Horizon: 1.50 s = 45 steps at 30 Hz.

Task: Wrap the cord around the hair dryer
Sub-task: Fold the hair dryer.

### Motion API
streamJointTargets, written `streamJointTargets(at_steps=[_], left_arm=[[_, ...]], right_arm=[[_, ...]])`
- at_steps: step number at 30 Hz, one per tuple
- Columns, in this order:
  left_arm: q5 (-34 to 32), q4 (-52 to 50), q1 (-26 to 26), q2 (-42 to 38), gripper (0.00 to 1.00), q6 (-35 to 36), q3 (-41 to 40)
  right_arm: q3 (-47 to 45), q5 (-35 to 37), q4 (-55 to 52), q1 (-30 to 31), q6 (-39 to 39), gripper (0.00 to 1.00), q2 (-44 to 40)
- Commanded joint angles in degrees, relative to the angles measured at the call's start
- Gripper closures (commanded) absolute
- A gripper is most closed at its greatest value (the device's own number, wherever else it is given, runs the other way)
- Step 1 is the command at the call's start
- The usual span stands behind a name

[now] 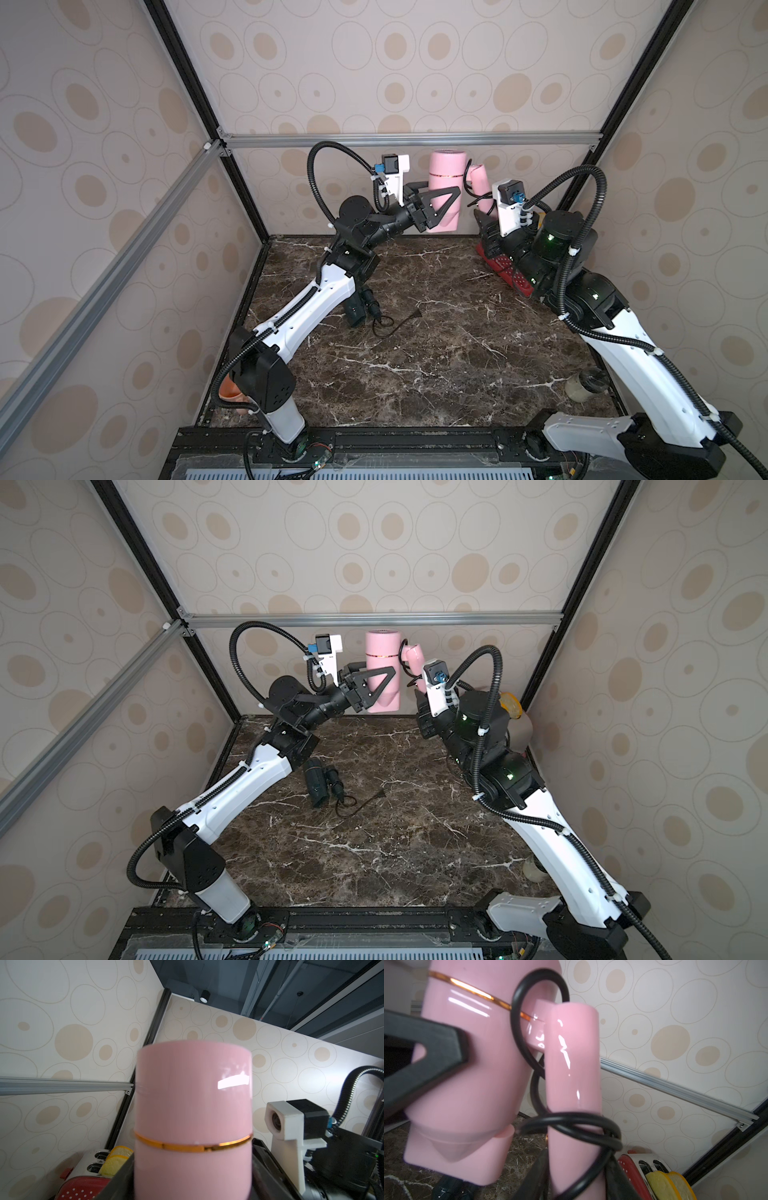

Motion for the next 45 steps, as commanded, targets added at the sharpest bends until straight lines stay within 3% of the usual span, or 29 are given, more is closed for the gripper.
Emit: streamJointTargets(at_steps=[1, 15, 22, 23, 27, 32, 35, 39, 45], left_arm=[[-1.5, 6.33, -4.73, 3.59, 1.0, -4.42, 3.15], [-3.57, 9.85, -6.49, 7.6, 1.0, -9.87, 9.11], [-2.73, 5.56, -7.12, 7.69, 1.0, -7.12, 11.81], [-2.6, 3.84, -7.18, 6.78, 0.97, -5.55, 11.6], [-3.28, -1.74, -7.13, 3.38, 0.51, 0.77, 10.34], [-4.98, -8.82, -7.08, -0.18, 0.3, 7.87, 9.23], [-5.46, -19.35, -7.01, -2.15, 0.14, 14.4, 11.19], [-7.08, -33.15, -6.78, -5.3, 0.05, 23.59, 13.47], [-7.93, -43.0, -5.72, -8.84, 0.01, 28.13, 12.08]], right_arm=[[-1.23, -14.87, 3.59, 6.02, 1.76, 1.0, 2.81], [-1.99, -21.7, 5.21, 10.91, 3.71, 1.0, 6.19], [-1.58, -15.31, 5.5, 12.37, 0.31, 1.0, 5.21], [-1.88, -14.22, 5.54, 12.3, -0.2, 1.0, 4.45], [-1.91, -10.83, 4.22, 12.31, -2.23, 1.0, 2.09], [-2.71, -9.22, 2.24, 12.29, -3.41, 1.0, 0.06], [-4.22, -7.94, 0.85, 12.29, -2.79, 1.0, -1.64], [-6.98, -6.29, -0.58, 12.22, -1.81, 1.0, -4.43], [-10.08, -5.0, -0.68, 12.16, -0.21, 1.0, -7.26]])
